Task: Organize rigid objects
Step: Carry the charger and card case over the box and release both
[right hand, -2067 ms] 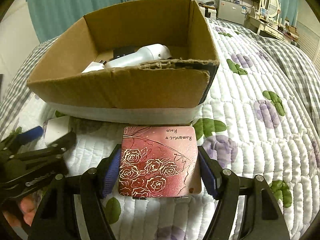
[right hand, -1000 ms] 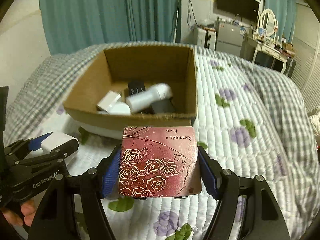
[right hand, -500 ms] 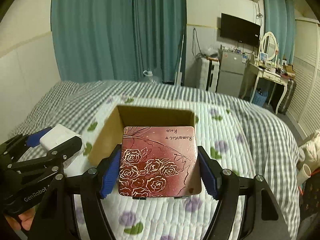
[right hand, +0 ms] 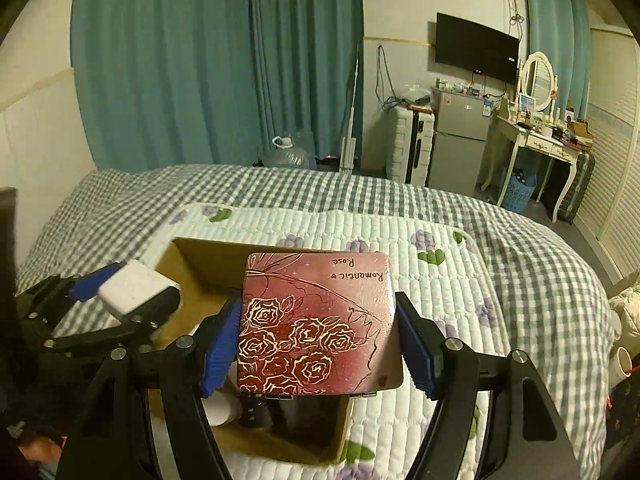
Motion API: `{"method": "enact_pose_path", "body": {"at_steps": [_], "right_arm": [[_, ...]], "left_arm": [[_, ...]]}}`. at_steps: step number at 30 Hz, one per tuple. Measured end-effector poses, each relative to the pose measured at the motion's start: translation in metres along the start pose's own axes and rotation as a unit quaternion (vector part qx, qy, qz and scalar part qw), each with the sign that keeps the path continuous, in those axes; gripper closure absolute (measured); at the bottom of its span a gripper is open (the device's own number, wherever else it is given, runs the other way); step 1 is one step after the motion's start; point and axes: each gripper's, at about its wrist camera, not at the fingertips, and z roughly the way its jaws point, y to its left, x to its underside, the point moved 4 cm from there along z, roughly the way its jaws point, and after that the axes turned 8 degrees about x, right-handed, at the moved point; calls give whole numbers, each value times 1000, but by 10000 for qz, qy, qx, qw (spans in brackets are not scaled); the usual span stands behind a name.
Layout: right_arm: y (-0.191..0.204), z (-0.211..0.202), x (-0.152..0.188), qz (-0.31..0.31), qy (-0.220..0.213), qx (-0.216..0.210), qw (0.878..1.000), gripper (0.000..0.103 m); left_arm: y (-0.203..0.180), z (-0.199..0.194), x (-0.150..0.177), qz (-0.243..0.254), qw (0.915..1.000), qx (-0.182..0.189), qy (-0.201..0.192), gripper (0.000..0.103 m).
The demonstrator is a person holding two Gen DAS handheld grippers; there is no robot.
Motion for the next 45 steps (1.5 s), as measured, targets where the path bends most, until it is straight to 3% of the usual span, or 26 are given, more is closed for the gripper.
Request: {"method": "enact_pose_path", "body": {"at_steps": [12,21,34,39,45], "right_arm": [[1,42,16,-80,197,-151,9997,32],[6,43,12,-158,176,-168,9996,32],[20,89,8,-112,298,-288,9991,32],[18,85,6,14,215,-285,9994,29],[13,38,-8,-91,-80,0,9999,29]], "left_arm": [[4,35,16,-63,9994,-17,334,32],[6,9,3,56,9999,-143,17,30],[31,10,4,-114,9991,-378,-146,30],[33,3,4,-179,9991,-314,-206,30],[25,-38,-10,-174,9985,-244,-456,30]]}}
